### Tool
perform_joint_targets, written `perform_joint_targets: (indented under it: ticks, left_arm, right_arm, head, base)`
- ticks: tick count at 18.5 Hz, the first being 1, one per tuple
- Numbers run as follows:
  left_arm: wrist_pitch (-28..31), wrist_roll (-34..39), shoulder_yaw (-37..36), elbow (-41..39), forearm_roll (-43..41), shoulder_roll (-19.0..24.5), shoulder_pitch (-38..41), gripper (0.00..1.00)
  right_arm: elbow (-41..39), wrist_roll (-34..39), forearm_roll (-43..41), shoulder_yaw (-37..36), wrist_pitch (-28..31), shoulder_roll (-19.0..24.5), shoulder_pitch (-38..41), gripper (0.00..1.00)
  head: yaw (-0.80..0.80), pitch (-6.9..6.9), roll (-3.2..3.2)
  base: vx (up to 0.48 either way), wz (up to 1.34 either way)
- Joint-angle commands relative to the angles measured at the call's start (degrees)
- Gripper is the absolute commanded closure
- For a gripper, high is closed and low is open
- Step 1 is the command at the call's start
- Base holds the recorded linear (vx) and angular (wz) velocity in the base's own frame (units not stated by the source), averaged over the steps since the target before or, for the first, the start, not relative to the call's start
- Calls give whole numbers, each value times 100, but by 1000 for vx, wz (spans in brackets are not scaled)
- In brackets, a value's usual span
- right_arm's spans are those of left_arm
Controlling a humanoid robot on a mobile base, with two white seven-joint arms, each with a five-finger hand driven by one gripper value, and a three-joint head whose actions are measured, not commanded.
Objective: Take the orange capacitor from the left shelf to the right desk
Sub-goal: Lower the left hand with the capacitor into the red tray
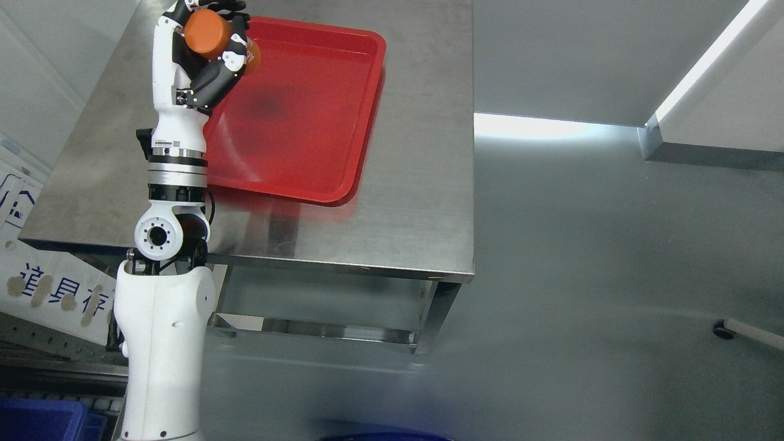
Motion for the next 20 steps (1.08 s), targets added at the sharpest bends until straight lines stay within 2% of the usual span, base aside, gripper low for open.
perform_joint_targets:
  ticks: [1, 8, 12, 15, 20]
  left_arm:
    - [417, -75, -397, 128, -24, 100, -160, 94]
    - [489, -339, -460, 1551, -806, 100, -687, 94]
    - [533, -339, -503, 1755, -823, 100, -961, 94]
    - [568, -286, -968, 1842, -876, 100, -1136, 94]
    - [559, -312, -1329, 2149, -867, 100, -1374, 93]
  right_arm:
    - [-193, 2, 0, -61, -1, -100, 79, 0]
    - [-193, 2, 0, -61, 7, -100, 79, 0]
    - [-193, 2, 0, -61, -1, -100, 79, 0]
    - [-193, 2, 0, -61, 7, -100, 79, 0]
    - [-193, 2, 0, -61, -1, -100, 79, 0]
  head:
    - [0, 0, 0]
    - [0, 0, 0]
    - [0, 0, 0]
    - [0, 0, 0]
    - [0, 0, 0]
  base:
    - [-11, -5]
    - [-7, -1]
    - [0, 0]
    - [0, 0]
    - [0, 0]
